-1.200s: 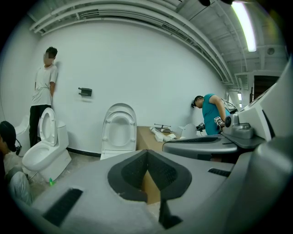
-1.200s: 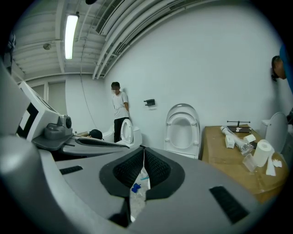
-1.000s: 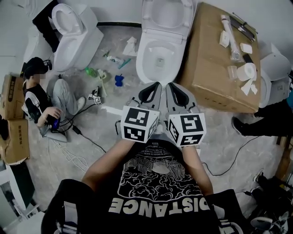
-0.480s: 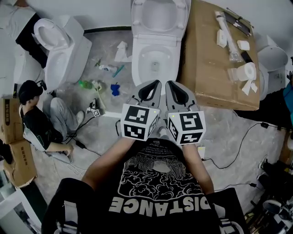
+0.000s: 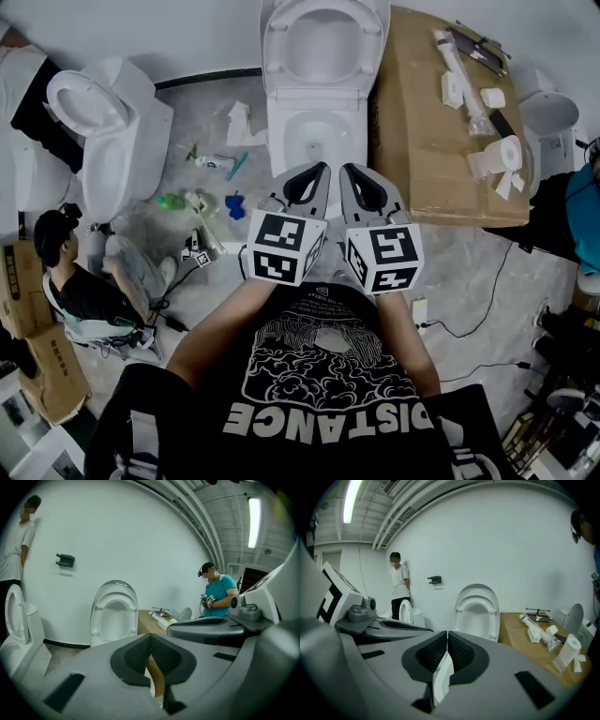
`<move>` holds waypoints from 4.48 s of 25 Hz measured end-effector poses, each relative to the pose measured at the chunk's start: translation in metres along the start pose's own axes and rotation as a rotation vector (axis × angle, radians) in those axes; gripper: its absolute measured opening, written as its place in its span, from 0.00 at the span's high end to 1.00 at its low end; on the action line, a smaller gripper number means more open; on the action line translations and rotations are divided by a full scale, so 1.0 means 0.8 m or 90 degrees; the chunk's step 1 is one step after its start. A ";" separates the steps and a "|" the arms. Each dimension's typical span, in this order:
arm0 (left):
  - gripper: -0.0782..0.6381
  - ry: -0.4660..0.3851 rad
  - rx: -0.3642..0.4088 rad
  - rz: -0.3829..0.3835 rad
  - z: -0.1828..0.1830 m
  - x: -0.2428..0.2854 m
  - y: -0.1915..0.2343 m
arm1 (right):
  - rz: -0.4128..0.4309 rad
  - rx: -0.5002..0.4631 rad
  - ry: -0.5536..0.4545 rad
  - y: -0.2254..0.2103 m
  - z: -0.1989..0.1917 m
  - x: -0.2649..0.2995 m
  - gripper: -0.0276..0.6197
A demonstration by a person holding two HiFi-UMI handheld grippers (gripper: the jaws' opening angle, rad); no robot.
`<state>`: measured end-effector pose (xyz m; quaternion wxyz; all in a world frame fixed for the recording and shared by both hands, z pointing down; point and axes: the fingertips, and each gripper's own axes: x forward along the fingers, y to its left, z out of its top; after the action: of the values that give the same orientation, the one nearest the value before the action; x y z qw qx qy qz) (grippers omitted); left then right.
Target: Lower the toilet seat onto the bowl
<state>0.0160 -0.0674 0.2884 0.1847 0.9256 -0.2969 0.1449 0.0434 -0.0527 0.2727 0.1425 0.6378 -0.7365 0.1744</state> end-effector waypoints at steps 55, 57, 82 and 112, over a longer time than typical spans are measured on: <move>0.87 0.034 0.249 -0.077 0.226 0.301 0.223 | 0.125 -0.257 0.046 -0.219 0.192 0.329 0.90; 0.85 0.041 0.262 -0.090 0.232 0.314 0.236 | 0.119 -0.271 0.057 -0.223 0.196 0.343 0.87; 0.69 0.177 0.406 -0.120 0.216 0.399 0.286 | 0.162 -0.459 0.200 -0.269 0.185 0.445 0.74; 0.72 0.179 0.433 -0.038 0.171 0.312 0.224 | 0.226 -0.516 0.155 -0.219 0.143 0.339 0.80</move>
<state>0.1245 -0.3852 0.3072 -0.0900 0.9134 -0.1762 0.3558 0.1782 -0.3666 0.3002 0.4337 0.3696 -0.8211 -0.0323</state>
